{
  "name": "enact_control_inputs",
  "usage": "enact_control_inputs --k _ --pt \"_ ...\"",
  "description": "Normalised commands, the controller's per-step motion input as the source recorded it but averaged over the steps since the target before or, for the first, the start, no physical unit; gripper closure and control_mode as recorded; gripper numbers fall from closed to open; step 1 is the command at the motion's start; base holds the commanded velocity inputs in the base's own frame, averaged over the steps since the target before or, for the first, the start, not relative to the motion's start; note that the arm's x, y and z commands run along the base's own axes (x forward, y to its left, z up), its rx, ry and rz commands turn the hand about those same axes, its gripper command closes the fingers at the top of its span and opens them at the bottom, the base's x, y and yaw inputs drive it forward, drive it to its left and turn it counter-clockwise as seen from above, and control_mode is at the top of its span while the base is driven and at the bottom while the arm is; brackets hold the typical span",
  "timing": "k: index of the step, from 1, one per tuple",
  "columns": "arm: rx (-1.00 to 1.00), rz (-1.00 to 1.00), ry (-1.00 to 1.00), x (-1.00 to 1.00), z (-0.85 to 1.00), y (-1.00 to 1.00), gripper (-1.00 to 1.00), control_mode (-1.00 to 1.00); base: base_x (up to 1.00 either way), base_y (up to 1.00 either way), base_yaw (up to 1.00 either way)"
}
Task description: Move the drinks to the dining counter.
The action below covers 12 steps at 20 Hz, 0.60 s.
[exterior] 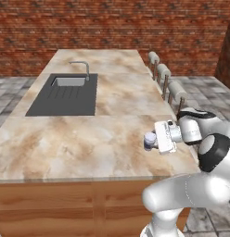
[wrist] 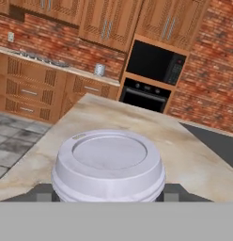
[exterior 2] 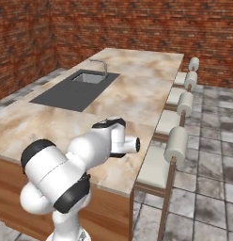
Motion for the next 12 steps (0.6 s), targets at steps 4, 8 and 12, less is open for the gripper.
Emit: enact_control_inputs --k 4,8,12 --pt "0.0 0.0 -0.02 0.23 -0.27 0.0 1.0 -1.0 0.0 0.0 0.0" --pt "0.0 0.0 -0.02 0.22 -0.26 0.0 1.0 -1.0 0.0 0.0 0.0" --pt "0.0 0.0 -0.02 0.22 -0.26 0.0 1.0 -1.0 0.0 0.0 0.0"
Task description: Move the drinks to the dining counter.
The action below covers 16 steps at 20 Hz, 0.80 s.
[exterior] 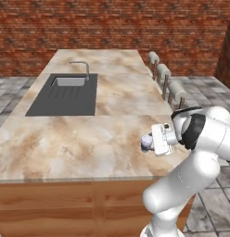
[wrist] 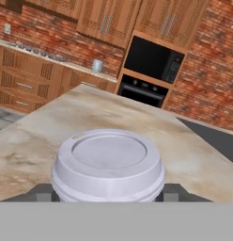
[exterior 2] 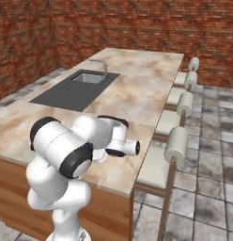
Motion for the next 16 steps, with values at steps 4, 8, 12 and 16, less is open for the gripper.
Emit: enact_control_inputs --k 4,8,12,16 --pt "0.0 0.0 -0.02 0.23 -0.28 0.0 1.0 -1.0 0.0 0.0 0.0" --pt "0.0 0.0 -0.01 0.23 -0.28 0.0 1.0 -1.0 0.0 0.0 0.0" --pt "0.0 0.0 -0.02 0.22 -0.28 0.0 1.0 -1.0 0.0 0.0 0.0" --pt "0.0 0.0 -0.03 0.17 -0.25 0.0 -1.0 -1.0 0.0 0.0 0.0"
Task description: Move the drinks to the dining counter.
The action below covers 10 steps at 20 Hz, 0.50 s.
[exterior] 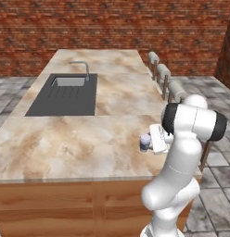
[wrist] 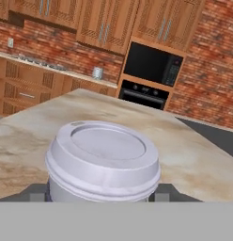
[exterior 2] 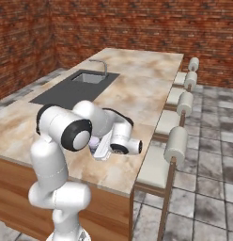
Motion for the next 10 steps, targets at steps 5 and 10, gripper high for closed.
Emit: enact_control_inputs --k 5,10 --pt "0.0 0.0 -0.02 0.0 -0.01 0.0 -1.0 -1.0 0.0 0.0 0.0" --pt "0.0 0.0 -0.02 0.0 0.0 0.0 -1.0 -1.0 0.0 0.0 0.0"
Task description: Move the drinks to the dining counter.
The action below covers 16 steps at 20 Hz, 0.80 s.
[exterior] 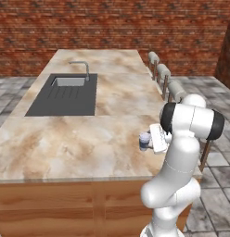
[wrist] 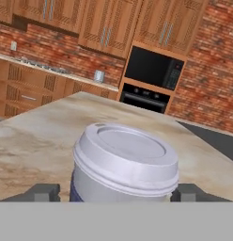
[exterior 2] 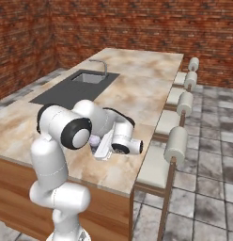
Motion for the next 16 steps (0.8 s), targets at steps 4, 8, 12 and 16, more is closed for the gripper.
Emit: enact_control_inputs --k 4,8,12,16 --pt "0.0 0.0 -0.01 -0.06 0.02 0.0 -1.0 -1.0 0.0 0.0 0.0" --pt "0.0 0.0 0.0 -0.2 0.09 -0.04 -1.0 -1.0 0.0 0.0 0.0" --pt "0.0 0.0 0.0 -0.31 0.29 -0.24 -1.0 -1.0 0.0 0.0 0.0" --pt "0.0 0.0 0.0 -0.2 0.48 -0.3 -1.0 -1.0 0.0 0.0 0.0"
